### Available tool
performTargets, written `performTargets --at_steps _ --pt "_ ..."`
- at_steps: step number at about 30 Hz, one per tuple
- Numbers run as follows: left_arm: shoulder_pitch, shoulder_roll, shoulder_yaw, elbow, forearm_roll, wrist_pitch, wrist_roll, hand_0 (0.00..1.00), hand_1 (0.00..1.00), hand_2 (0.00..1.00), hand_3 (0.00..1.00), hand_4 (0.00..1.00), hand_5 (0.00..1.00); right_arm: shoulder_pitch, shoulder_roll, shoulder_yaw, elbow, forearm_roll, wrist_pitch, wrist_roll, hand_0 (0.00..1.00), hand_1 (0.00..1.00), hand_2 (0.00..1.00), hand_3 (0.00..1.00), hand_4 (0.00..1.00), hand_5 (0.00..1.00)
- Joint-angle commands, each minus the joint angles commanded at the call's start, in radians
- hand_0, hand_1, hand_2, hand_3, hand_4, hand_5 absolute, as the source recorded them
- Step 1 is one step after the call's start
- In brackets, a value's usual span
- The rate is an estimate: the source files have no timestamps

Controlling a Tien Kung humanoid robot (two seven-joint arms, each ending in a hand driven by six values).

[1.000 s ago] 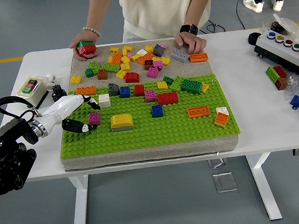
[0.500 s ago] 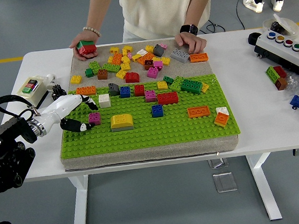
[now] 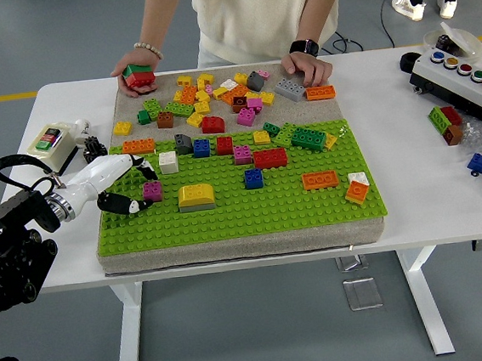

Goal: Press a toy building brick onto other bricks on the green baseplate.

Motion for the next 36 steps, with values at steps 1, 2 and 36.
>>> performTargets --at_steps 1,2,36 --pt "0.0 0.0 0.0 0.001 0.0 0.001 0.0 0.783 0.699 0.602 0.565 0.798 0.123 0.0 0.0 0.0 0.0 0.001 0.0 0.001 0.735 0.654 0.705 0.589 0.915 0.495" --pt "0.0 0.0 0.0 0.001 0.0 0.001 0.0 0.783 0.699 0.602 0.565 0.798 0.123 0.0 0.0 0.0 0.0 0.001 -0.001 0.001 0.735 0.654 0.705 0.589 0.915 0.495" --pt "0.014 0.003 -0.009 -0.023 0.0 -0.009 0.001 0.67 0.602 0.585 0.556 0.76 0.093 -0.004 0.002 -0.004 0.0 -0.002 -0.002 0.002 0.735 0.654 0.706 0.589 0.916 0.496"
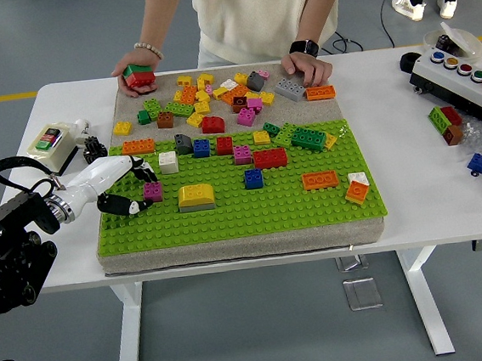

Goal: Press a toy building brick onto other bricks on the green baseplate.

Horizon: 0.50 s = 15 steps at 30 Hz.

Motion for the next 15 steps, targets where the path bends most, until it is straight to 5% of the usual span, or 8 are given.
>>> performTargets --at_steps 15 --pt "0.001 -0.002 -0.009 0.0 0.0 -0.011 0.002 0.658 0.599 0.586 0.556 0.742 0.088 0.002 -0.001 0.005 0.0 0.002 0.005 0.002 0.734 0.654 0.704 0.589 0.916 0.497"
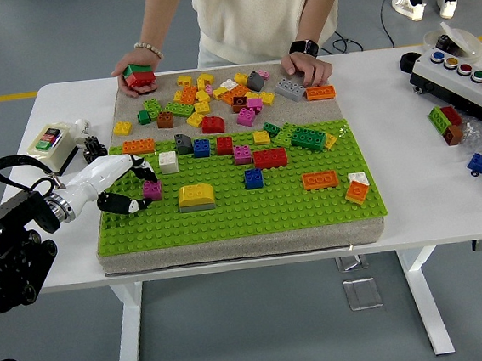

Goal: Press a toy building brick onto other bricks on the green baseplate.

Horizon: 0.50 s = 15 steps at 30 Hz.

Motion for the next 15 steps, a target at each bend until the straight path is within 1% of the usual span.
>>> performTargets --at_steps 2,7,8,13,14,15 --pt "-0.001 0.0 0.0 0.003 0.0 -0.002 0.0 0.641 0.593 0.58 0.551 0.725 0.089 0.0 0.0 0.0 0.0 0.0 0.0 0.0 0.735 0.654 0.704 0.589 0.916 0.496" --pt "0.0 0.0 -0.001 0.006 0.0 -0.005 -0.002 0.641 0.593 0.58 0.551 0.725 0.089 0.0 0.0 0.001 0.0 0.001 0.0 -0.001 0.735 0.654 0.704 0.589 0.916 0.496" --pt "-0.001 0.0 -0.002 0.005 0.0 -0.006 -0.003 0.625 0.579 0.572 0.544 0.684 0.079 0.0 0.0 0.001 0.0 0.001 0.0 -0.001 0.735 0.654 0.705 0.589 0.915 0.495" --pt "-0.002 0.0 -0.004 0.003 0.0 -0.006 -0.003 0.625 0.579 0.572 0.544 0.684 0.079 0.001 0.0 0.002 0.0 0.002 0.0 -0.001 0.735 0.654 0.705 0.589 0.915 0.495" --pt "-0.002 0.0 -0.004 0.003 0.0 -0.006 -0.003 0.616 0.562 0.555 0.53 0.63 0.015 0.001 0.0 0.002 0.0 0.002 0.0 0.0 0.735 0.654 0.704 0.589 0.916 0.495" --pt "-0.001 -0.001 -0.004 0.003 0.0 -0.004 -0.003 0.616 0.562 0.555 0.53 0.63 0.015 0.001 0.0 0.002 0.0 0.002 0.0 0.0 0.735 0.654 0.704 0.589 0.916 0.495"
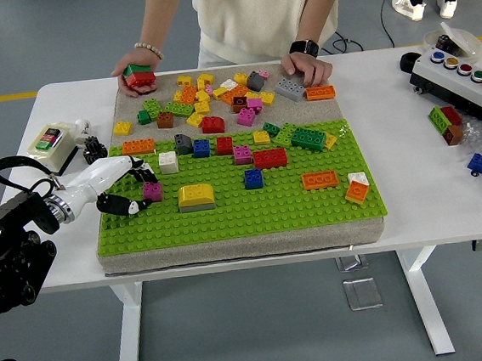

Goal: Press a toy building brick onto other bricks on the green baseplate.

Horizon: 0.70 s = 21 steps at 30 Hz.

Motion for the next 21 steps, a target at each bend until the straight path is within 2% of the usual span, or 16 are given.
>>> performTargets --at_steps 21 --pt "0.012 0.003 -0.017 -0.033 0.0 -0.002 0.002 0.614 0.562 0.555 0.529 0.65 0.004 -0.003 0.001 -0.001 0.0 -0.002 -0.001 0.001 0.734 0.654 0.704 0.589 0.916 0.496"
